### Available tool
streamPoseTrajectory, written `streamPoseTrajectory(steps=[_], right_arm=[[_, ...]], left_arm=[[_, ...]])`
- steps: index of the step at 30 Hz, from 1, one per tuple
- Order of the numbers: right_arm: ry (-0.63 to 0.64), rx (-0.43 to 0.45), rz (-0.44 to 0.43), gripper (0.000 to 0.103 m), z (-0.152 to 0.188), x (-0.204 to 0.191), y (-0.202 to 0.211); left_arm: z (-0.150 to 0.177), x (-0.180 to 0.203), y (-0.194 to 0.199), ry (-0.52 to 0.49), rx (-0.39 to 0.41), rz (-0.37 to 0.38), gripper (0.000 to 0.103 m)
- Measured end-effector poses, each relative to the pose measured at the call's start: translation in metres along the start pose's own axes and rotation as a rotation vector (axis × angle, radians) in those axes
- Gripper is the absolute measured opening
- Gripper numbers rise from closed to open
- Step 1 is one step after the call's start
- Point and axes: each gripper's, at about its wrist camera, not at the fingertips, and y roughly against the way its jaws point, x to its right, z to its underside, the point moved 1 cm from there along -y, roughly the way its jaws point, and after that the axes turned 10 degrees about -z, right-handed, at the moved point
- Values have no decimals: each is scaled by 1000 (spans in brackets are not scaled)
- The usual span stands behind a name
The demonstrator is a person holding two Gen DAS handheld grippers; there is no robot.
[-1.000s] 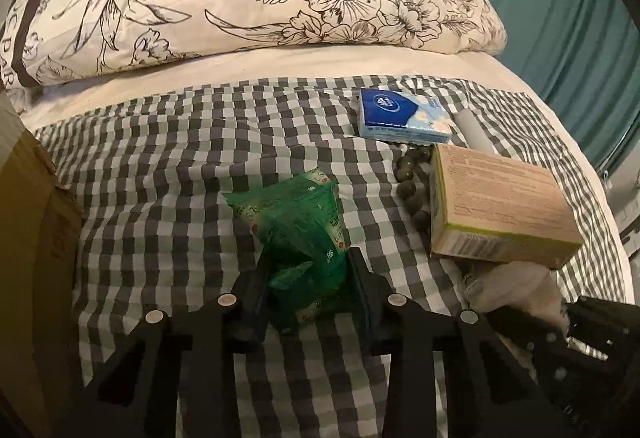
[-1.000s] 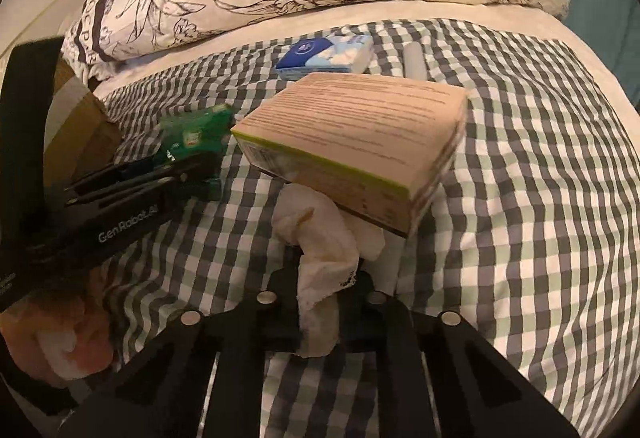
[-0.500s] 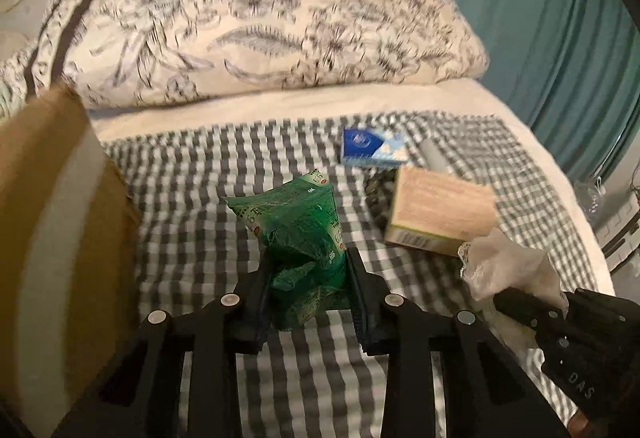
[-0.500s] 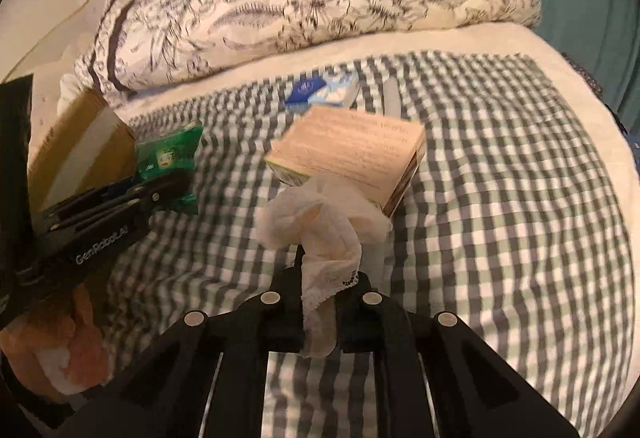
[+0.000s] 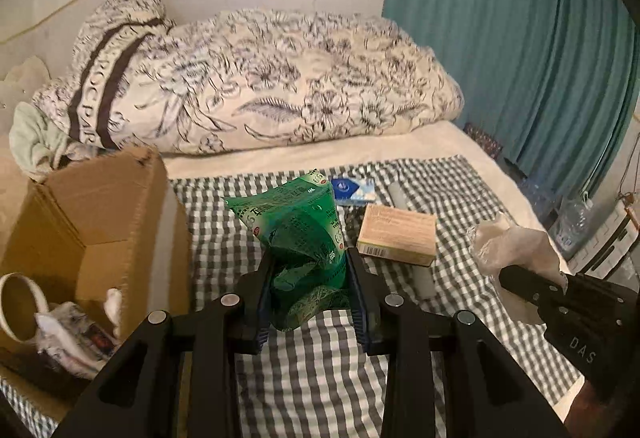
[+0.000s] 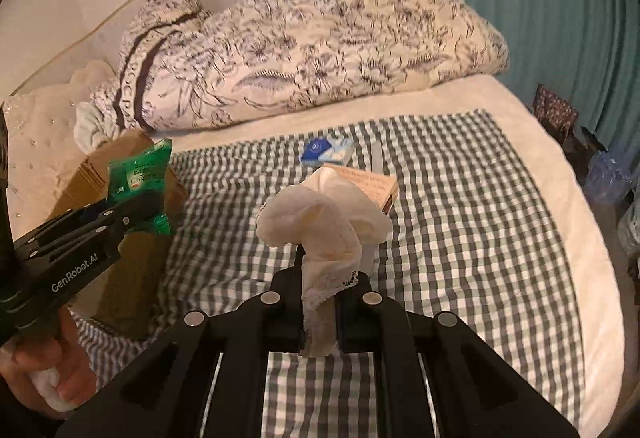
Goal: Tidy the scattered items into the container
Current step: 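Carry the green snack bag and white cloth with both grippers over the box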
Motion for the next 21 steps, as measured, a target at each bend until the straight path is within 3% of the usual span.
streamPoseTrajectory(steps=[7,21], right_arm=[[37,66,9,9,-6,-27,44],[74,149,11,9,-15,-71,93]], left_arm=[[-3,-13,47,6,55,0,33],[-9,-45,113,6,134,-18,33]])
